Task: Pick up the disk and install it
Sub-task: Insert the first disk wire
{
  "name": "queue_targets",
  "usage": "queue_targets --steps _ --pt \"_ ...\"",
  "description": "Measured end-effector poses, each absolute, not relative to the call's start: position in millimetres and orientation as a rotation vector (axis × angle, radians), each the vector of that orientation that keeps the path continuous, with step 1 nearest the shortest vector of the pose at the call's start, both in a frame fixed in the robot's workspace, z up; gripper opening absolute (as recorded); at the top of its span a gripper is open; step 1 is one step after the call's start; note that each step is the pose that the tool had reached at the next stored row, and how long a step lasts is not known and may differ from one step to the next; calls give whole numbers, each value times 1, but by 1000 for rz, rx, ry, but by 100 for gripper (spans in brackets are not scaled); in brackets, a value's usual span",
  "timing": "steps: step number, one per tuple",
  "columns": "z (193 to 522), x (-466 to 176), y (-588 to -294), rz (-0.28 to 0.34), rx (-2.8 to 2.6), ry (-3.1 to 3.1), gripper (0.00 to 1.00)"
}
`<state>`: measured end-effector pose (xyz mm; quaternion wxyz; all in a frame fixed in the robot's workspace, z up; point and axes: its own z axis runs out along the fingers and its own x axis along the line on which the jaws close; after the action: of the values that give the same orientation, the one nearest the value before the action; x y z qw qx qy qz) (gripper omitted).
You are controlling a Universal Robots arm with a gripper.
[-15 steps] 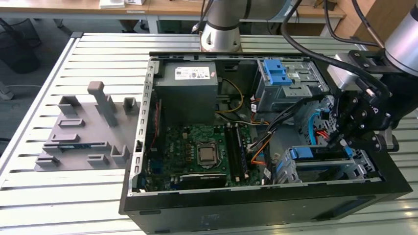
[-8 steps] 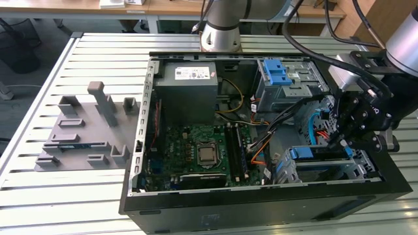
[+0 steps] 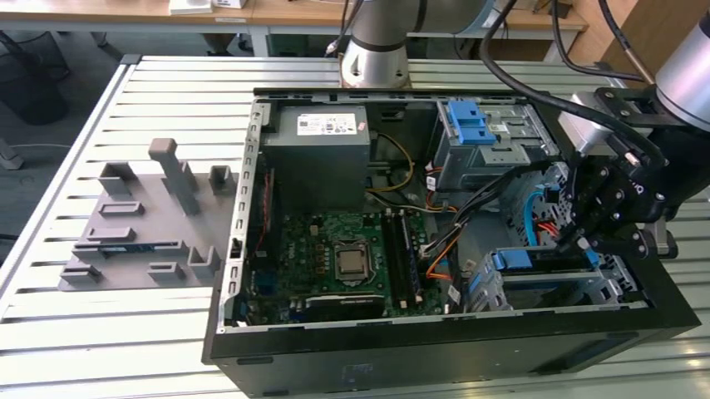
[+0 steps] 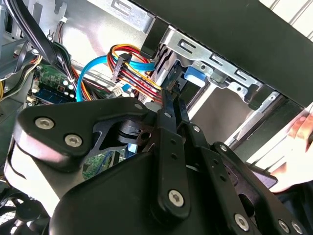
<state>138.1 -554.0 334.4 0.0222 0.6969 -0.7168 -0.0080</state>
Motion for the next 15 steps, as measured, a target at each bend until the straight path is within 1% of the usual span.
queue_targets --steps 15 --pt "336 140 -554 -32 2147 -2227 16"
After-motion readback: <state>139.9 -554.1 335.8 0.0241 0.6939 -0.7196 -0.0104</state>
